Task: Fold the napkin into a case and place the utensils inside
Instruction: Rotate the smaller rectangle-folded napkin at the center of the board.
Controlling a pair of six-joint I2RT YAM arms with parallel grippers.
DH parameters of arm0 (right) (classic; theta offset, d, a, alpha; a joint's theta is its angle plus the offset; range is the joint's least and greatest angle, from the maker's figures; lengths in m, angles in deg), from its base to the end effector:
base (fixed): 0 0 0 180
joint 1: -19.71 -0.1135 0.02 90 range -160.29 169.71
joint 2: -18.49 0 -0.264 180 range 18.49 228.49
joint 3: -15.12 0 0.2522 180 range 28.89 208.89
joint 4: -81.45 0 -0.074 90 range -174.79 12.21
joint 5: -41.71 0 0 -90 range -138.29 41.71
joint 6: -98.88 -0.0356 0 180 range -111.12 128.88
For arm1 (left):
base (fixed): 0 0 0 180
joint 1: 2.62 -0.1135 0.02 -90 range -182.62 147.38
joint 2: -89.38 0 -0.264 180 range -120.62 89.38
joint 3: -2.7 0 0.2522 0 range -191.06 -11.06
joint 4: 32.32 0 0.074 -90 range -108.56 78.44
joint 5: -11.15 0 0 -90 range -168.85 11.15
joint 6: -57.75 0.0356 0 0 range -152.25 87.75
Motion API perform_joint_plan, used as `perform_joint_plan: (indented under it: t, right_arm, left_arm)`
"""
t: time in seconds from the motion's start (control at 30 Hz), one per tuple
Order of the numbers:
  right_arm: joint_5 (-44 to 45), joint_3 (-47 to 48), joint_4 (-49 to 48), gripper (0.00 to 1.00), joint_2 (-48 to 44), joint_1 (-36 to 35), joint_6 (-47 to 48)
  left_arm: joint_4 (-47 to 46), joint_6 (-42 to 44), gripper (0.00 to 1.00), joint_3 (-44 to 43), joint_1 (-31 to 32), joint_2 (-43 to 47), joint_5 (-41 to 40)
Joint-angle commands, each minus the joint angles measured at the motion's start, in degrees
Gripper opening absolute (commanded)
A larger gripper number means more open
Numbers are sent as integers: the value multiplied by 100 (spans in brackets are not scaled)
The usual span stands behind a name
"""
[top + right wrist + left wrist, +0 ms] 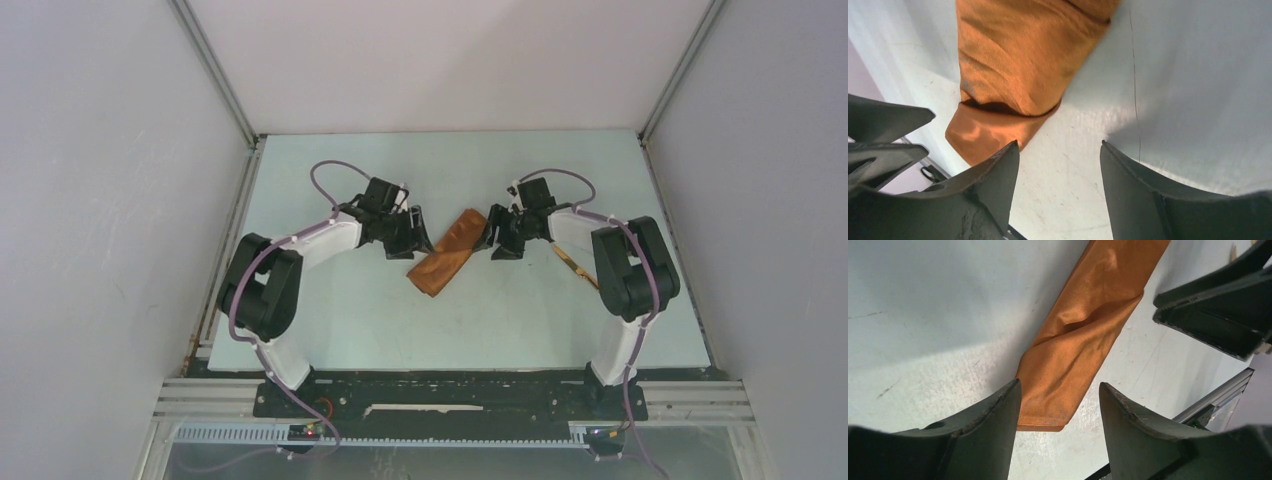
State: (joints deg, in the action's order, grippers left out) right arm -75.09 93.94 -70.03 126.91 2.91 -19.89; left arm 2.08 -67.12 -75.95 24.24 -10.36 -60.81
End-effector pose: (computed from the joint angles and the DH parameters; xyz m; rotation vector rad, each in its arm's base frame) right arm 0.3578 0.1248 0.1496 0.0978 2.6768 0.8826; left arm 0.3171 -0.1730 0.1941 -0.0552 2.6757 -0.7902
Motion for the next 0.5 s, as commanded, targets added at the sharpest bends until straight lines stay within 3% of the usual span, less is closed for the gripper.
perform_joint_plan:
  t: [0.0,0.17,0.27,0.47]
  right_arm:
    - [-318,-552,-678,68,-379,117,-574]
    - [-714,-348,-1668,62,254,130,-1078]
    - [-795,96,-2042,61,715,-29,-1189]
    - [-677,1155,-1549,62,1141,-248,-898]
  left_arm:
    - [-276,52,64,328,-22,-61,-60]
    - [-786,-228,56,950,-14,126,-246]
    - [-1566,-802,52,1554,58,346,-93]
    - [-1908,-1226,55,2262,276,924,-381]
